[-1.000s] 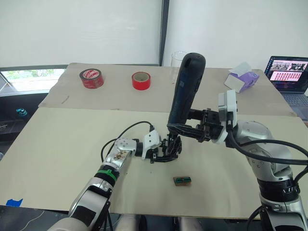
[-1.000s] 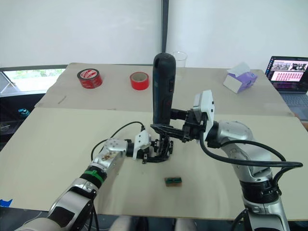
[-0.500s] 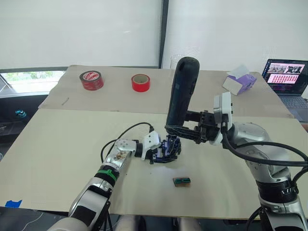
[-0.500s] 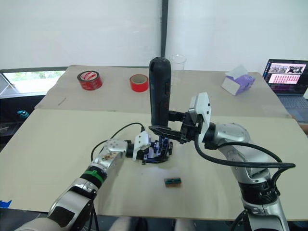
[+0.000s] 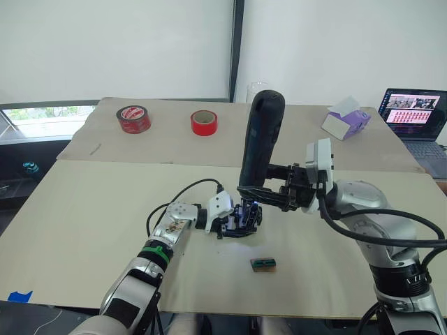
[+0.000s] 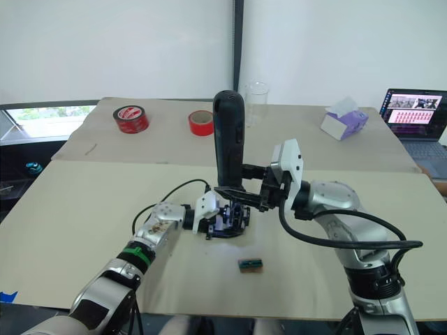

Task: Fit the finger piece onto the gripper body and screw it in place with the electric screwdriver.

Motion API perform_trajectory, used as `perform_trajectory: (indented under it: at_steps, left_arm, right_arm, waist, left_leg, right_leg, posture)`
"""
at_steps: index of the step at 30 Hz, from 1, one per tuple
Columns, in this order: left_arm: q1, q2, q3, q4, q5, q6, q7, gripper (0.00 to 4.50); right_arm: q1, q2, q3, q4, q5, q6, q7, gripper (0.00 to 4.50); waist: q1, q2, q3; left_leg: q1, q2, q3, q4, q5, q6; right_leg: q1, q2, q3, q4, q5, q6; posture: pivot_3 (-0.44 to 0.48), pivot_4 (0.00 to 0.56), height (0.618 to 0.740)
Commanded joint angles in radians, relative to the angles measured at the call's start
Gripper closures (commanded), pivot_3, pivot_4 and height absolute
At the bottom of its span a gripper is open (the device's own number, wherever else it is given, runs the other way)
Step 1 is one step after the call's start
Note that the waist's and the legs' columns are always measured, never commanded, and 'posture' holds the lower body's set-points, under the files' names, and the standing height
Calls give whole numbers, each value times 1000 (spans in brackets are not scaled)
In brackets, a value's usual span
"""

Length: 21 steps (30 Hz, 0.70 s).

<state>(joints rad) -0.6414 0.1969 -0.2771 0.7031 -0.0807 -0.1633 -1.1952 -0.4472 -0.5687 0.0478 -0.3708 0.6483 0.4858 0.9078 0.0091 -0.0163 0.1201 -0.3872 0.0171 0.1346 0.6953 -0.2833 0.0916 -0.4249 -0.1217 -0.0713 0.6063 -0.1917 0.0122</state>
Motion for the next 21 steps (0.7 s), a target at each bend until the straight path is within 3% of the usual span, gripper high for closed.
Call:
perform_trajectory:
  at_steps: [1, 9, 13, 21]
  left_arm:
    - [14, -2, -11, 9, 5, 2, -27, 2153]
    - [17, -6, -10, 36, 11, -11, -23, 2153]
    - [16, -4, -13, 47, 24, -5, -16, 2153]
    - [11, 1, -23, 64, 41, -4, -7, 2153]
  right_arm:
    - [2, -15, 38, 52, -37, 30, 19, 2580]
    - [-128, -16, -48, 13, 73, 39, 70, 2580]
    - [-145, -3, -88, -4, 115, 15, 92, 2580]
    - [-145, -29, -150, -16, 149, 12, 141, 2580]
  waist:
    - [0, 0, 0]
    - [2, 0, 3]
    - [3, 1, 3]
    - [3, 1, 4]
  left_leg:
    - [0, 0, 0, 0, 0, 0]
    - [-5, 0, 0, 0, 0, 0]
    - [-13, -1, 0, 1, 1, 0]
    - [-13, -1, 0, 2, 0, 0]
  right_leg:
    - [0, 0, 0, 0, 0, 0]
    - [-5, -1, 0, 0, 1, 1]
    - [-13, -1, 0, 2, 2, 2]
    - [-13, -1, -1, 2, 2, 2]
  posture:
    - [0, 150, 740]
    - [0, 150, 740]
    - [0, 150, 740]
    - [0, 150, 740]
